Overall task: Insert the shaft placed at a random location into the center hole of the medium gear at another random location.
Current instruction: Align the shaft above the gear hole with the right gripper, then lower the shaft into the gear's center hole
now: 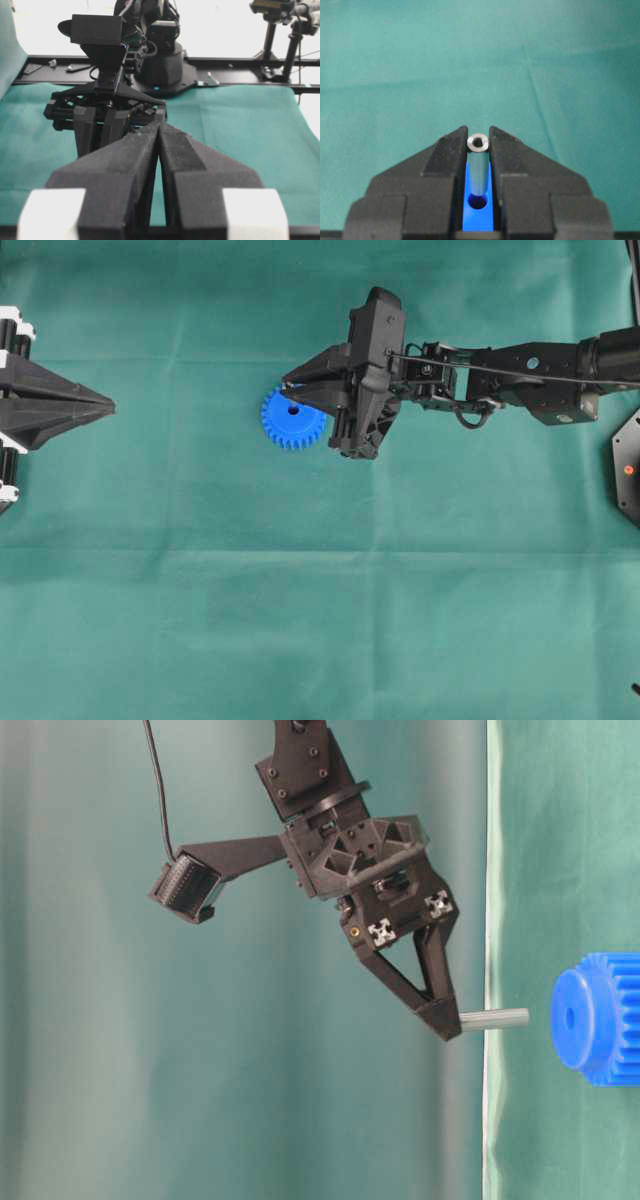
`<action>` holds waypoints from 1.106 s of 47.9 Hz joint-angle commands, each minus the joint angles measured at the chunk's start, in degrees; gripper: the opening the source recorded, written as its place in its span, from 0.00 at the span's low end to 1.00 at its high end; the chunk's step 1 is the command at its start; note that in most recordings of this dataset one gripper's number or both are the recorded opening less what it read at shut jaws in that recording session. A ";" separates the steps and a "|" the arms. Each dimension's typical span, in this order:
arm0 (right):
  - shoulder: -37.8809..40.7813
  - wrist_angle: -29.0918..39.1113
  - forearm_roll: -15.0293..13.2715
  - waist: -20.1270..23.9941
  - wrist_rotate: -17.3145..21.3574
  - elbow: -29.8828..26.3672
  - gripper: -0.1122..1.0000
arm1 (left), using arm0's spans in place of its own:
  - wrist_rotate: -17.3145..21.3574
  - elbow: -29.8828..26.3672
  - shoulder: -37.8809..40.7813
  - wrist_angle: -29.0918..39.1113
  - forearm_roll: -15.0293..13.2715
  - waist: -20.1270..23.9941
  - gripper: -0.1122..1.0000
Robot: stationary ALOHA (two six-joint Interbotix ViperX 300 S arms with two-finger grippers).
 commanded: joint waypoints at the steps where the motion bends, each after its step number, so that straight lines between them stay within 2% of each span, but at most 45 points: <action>1: -1.49 -1.05 -0.09 -0.09 -0.88 -1.14 0.22 | 0.00 -1.32 0.35 -0.26 0.09 0.00 0.10; 34: 5.19 -5.27 0.88 -0.09 -0.09 -0.26 0.22 | 0.00 -1.32 0.35 -0.44 0.18 0.00 0.10; 53: 7.29 -5.19 0.79 -0.09 0.09 -0.09 0.22 | 0.00 -1.32 0.35 -0.35 0.18 0.00 0.10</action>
